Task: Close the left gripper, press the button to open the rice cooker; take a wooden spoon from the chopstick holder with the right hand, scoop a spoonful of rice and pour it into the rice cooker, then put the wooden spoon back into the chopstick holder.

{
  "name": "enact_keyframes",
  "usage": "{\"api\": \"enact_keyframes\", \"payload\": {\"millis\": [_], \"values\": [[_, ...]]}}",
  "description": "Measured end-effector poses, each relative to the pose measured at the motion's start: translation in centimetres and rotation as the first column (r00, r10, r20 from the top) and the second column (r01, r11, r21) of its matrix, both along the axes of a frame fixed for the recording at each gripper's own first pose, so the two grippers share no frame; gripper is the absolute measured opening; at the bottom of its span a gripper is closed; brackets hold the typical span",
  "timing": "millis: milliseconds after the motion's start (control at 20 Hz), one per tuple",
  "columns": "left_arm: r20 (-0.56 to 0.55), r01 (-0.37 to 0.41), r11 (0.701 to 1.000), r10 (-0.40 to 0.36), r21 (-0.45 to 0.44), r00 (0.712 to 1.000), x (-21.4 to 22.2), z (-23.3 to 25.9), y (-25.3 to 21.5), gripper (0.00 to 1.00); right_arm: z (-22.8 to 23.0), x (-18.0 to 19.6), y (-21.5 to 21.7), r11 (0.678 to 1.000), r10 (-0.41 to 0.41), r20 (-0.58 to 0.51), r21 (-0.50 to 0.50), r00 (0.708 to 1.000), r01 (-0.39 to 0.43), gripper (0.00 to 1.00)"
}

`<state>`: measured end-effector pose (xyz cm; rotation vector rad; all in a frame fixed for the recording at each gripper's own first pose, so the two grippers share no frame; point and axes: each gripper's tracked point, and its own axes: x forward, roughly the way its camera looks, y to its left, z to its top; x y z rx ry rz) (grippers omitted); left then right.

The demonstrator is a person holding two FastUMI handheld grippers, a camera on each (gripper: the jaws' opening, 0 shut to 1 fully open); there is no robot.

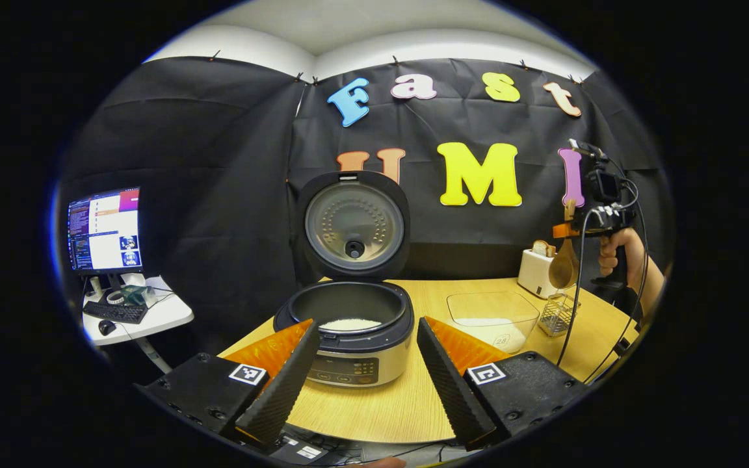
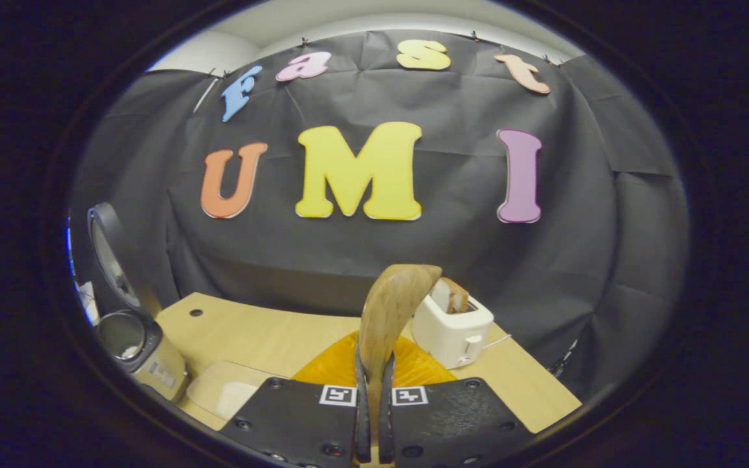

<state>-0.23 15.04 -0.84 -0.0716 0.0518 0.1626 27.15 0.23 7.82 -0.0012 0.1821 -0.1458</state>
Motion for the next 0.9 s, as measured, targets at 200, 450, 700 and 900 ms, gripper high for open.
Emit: {"api": "enact_keyframes", "payload": {"millis": [200, 450, 700, 900], "values": [[0.01, 0.018, 1.0, -0.018, -0.022, 1.0, 0.3, 0.3, -1.1, 0.96, -3.5, 1.0, -2.8, 0.999, -0.035, -0.03, 0.002, 0.999, 0.035, 0.05], [0.033, 0.039, 0.999, -0.038, -0.033, 0.999, 0.6, 0.9, -2.6, 0.96, -7.0, 1.9, -3.7, 0.997, -0.033, -0.078, 0.072, 0.996, 0.039, 0.06], [0.018, 0.042, 0.998, -0.041, -0.054, 0.999, 1.3, 0.1, -2.5, 0.96, -9.8, 2.1, -3.6, 0.993, -0.025, -0.112, 0.113, 0.993, 0.038, 0.07], [-0.002, 0.026, 0.997, -0.026, -0.067, 1.0, 1.7, -0.6, -2.2, 0.96, -9.1, 1.6, -3.0, 0.996, -0.007, -0.063, 0.085, 0.998, 0.013, 0.22]]}}
